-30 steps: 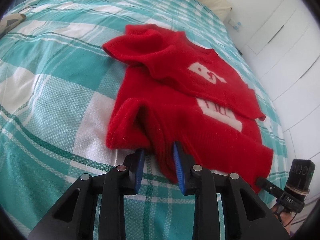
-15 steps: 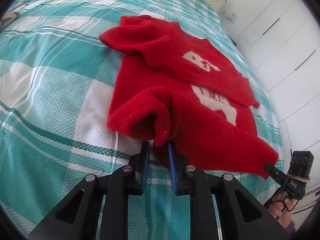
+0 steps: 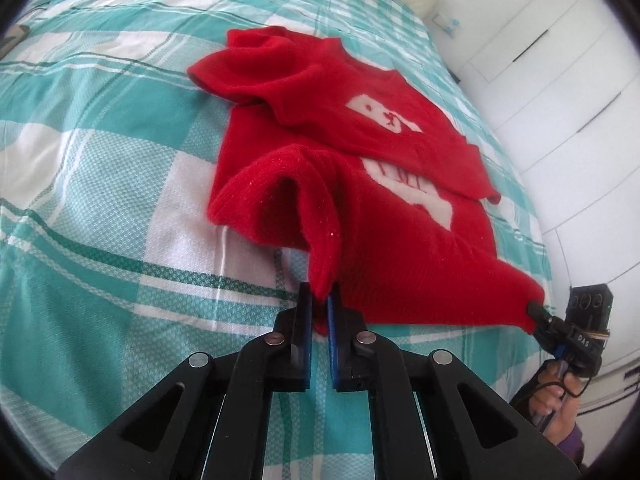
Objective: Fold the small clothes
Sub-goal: 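Pull the held hem toward both grippers to unfold the sweater flat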
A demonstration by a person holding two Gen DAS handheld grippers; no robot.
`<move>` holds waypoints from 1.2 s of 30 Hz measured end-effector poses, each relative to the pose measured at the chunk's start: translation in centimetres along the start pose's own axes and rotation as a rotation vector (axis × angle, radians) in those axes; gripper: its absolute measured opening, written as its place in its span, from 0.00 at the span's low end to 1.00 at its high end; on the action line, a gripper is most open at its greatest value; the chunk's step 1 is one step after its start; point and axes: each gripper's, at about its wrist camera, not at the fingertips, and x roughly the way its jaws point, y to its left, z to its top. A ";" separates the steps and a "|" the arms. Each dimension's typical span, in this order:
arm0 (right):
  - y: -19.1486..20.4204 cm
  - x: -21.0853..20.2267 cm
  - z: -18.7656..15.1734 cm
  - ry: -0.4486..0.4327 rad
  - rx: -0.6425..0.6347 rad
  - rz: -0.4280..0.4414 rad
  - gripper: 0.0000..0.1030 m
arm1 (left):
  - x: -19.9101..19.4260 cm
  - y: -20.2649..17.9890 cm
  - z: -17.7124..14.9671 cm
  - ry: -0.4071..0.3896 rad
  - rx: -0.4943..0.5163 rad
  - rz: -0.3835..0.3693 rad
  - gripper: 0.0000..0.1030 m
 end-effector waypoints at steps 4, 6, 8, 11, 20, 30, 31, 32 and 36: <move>0.3 -0.3 0.2 0.005 0.017 0.028 0.05 | -2.3 0.0 -1.0 0.030 -0.007 -0.056 0.04; 0.9 -1.1 0.2 0.017 0.005 0.039 0.05 | -4.3 -0.2 -1.9 0.054 0.011 -0.069 0.04; 1.4 -2.2 -0.1 0.047 -0.003 0.046 0.05 | -6.0 -0.6 -3.1 0.075 0.039 -0.055 0.04; 1.8 -2.8 -1.3 0.127 -0.021 0.008 0.05 | -6.7 -0.5 -4.8 0.125 0.063 0.007 0.04; 0.5 0.4 -4.2 0.250 -0.090 -0.257 0.05 | -4.8 0.3 -6.1 0.152 0.055 0.121 0.32; 0.3 -0.3 -3.9 0.242 -0.091 -0.271 0.05 | -3.4 0.1 -5.7 0.137 0.073 0.086 0.22; 0.5 -0.1 -4.1 0.243 -0.097 -0.270 0.05 | -3.1 -0.3 -5.8 0.136 0.086 0.081 0.19; 0.7 -0.1 -4.1 0.244 -0.104 -0.270 0.05 | -2.8 -0.6 -5.8 0.139 0.103 0.095 0.03; 1.5 -0.6 -4.4 0.251 -0.136 -0.333 0.04 | -3.8 -1.3 -6.4 0.145 0.185 0.237 0.01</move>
